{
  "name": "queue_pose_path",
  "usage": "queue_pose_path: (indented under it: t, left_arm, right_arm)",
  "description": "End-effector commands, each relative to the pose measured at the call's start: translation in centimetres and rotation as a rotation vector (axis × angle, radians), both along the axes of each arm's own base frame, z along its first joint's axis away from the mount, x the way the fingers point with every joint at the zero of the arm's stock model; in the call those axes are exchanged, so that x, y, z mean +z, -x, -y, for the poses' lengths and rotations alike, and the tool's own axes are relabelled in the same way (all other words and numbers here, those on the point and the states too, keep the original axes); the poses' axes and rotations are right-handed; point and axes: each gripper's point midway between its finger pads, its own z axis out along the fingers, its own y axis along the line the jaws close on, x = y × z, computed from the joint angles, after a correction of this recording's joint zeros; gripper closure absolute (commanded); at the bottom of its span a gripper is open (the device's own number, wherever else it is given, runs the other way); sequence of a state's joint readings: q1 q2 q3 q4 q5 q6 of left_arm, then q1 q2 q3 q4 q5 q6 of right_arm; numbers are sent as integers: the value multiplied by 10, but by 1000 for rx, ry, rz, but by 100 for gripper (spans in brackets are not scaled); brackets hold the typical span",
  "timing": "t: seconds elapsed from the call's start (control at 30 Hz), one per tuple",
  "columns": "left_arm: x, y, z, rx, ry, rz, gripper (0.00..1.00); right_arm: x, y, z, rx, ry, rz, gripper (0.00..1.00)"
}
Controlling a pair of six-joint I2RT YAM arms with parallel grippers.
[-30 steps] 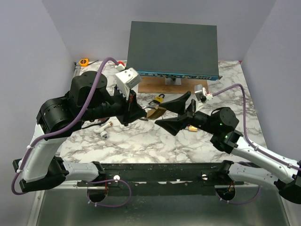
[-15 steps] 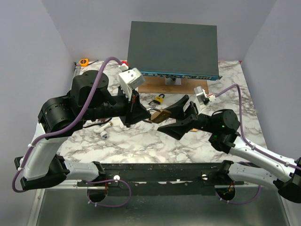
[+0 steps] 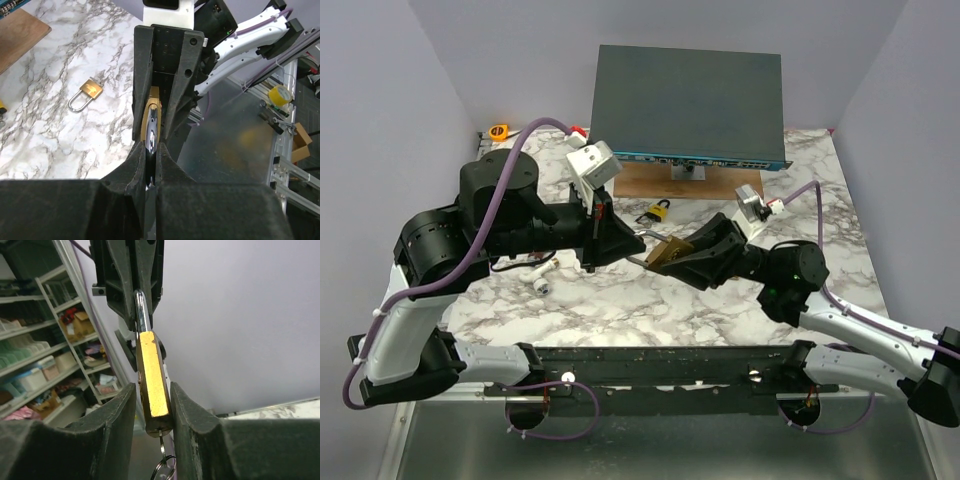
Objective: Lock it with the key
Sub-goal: Lock the lock.
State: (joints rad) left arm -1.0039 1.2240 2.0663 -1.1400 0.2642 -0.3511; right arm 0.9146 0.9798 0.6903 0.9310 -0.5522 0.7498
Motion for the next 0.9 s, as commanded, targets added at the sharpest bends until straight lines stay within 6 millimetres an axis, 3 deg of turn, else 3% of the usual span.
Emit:
queue_pose_path:
  t: [0.0,0.1,0.2,0.33,0.4,0.53,0.6,0.87]
  left_arm:
    - [43,6,-3,-10,160,86,100]
    - [40,6,-3,-12,159,83,100]
    - [38,6,-2,-16,163,78,100]
    - [37,7,-4,-10,174,82,100]
    - [36,8,-6,-7,182,84,99]
    - [31,13,-7,-28,190,76,80]
    - [24,16,-7,-39,184,69,75]
    - [-21,34,-9,-142,118,36,63]
  right_arm:
    - [15,13,9,62,-76,13,68]
    - [19,15,12,66,-97,8,69]
    - [21,13,12,57,-98,0,77]
    - [21,11,12,38,-68,-1,99]
    - [21,12,13,21,-39,7,99]
    - [17,12,15,-7,28,16,99]
    - [17,14,17,-16,59,20,99]
    - [19,30,28,9,180,40,99]
